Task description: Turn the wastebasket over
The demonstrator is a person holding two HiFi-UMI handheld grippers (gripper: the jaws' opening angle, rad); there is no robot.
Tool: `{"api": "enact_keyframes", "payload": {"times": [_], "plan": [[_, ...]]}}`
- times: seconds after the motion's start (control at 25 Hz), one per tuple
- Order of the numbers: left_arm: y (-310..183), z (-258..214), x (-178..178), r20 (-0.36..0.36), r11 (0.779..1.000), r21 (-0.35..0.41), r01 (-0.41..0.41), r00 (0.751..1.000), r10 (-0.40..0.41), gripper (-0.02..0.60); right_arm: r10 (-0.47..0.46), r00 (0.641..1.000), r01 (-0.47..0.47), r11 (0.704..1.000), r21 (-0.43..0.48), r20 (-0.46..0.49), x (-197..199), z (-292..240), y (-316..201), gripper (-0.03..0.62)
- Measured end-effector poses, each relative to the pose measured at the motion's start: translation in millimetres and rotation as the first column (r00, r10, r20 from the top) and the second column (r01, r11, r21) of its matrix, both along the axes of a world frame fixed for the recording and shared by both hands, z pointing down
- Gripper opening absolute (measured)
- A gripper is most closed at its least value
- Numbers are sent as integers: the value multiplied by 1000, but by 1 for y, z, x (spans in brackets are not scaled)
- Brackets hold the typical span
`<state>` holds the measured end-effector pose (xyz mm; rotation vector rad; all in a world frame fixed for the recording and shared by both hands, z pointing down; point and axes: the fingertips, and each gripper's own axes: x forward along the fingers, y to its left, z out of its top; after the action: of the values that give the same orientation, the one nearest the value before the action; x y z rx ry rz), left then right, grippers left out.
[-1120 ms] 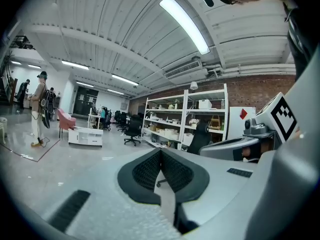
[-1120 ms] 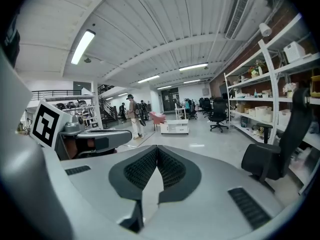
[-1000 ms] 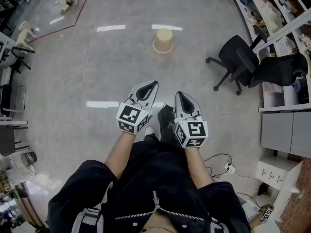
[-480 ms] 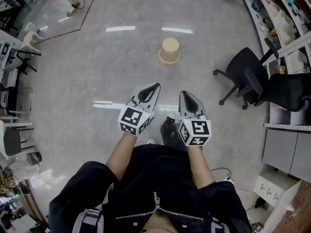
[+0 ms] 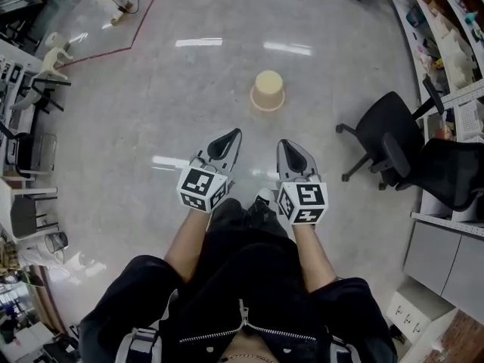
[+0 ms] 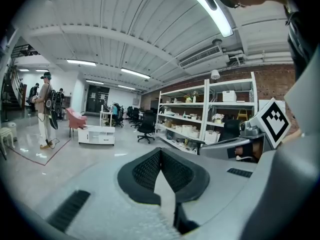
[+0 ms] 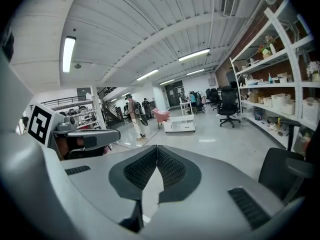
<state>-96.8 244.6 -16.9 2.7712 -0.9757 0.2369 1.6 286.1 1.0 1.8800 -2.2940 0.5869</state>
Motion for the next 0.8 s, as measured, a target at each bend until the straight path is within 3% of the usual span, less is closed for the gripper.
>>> {"api": "enact_keyframes", "payload": {"times": [0.2,0.52,0.8], "plan": [[-33,3,6,-3,999,-18,33,999,-33,5,-5,1000,5,1000,-6,2,15,1,-27,11],[-89,12,24,-23,999,-37,14,1000,-15,5,23,1000,-23,1000,-16,-8,30,6,-81,11],[-172,17,43,-32,1000,-29,3,999,-4,5,28,999,-29,999,-40,-36,45,14,-159,11]]}}
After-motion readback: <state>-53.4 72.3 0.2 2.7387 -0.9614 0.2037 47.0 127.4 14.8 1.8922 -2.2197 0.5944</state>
